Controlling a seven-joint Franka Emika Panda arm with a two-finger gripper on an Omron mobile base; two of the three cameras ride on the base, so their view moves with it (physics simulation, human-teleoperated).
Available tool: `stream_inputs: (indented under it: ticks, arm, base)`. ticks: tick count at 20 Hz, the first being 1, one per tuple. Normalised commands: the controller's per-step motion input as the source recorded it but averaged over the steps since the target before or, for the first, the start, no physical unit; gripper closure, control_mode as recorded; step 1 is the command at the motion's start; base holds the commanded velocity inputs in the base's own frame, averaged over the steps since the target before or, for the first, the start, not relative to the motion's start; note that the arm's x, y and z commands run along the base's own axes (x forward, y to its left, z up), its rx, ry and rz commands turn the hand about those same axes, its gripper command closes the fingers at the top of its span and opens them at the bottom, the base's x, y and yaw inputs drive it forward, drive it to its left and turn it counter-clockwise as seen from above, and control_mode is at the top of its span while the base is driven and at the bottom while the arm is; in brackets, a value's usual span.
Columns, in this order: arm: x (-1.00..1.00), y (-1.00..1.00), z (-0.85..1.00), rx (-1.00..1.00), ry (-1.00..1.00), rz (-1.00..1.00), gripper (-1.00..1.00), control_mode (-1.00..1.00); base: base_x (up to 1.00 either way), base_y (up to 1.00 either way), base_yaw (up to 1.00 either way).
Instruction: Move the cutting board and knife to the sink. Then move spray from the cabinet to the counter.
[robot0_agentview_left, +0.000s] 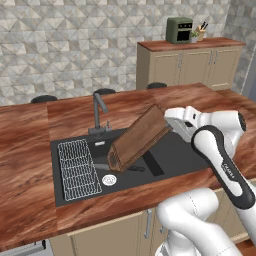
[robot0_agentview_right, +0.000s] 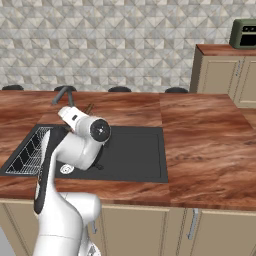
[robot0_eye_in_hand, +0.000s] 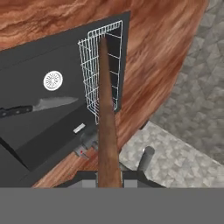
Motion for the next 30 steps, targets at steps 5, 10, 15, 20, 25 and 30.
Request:
stream_inputs:
  ticks: [5,10,15,20,25,30]
  arm:
    - [-0.08,0.00,0.00,-0.05,-0.63,0.14,1.00,-1.00]
    - [0.01,0.00,-0.04,0.00,-0.08,0.03,1.00,-1.00]
    - [0.08,0.00,0.00,0.00,0.23,0.00,1.00,-1.00]
    - [0.16,0.00,-0.09,-0.03,0.22,0.00,1.00,-1.00]
    - [0.06,0.00,-0.28,-0.03,-0.06,0.03,1.00,-1.00]
    - [0.15,0.00,-0.42,-0.03,0.00,0.00,1.00,-1.00]
  base:
    - [0.00,0.00,0.00]
    - [0.00,0.00,0.00]
    - [0.00,0.00,0.00]
    - [0.00,0.00,0.00]
    - [0.00,0.00,0.00]
    - [0.00,0.00,0.00]
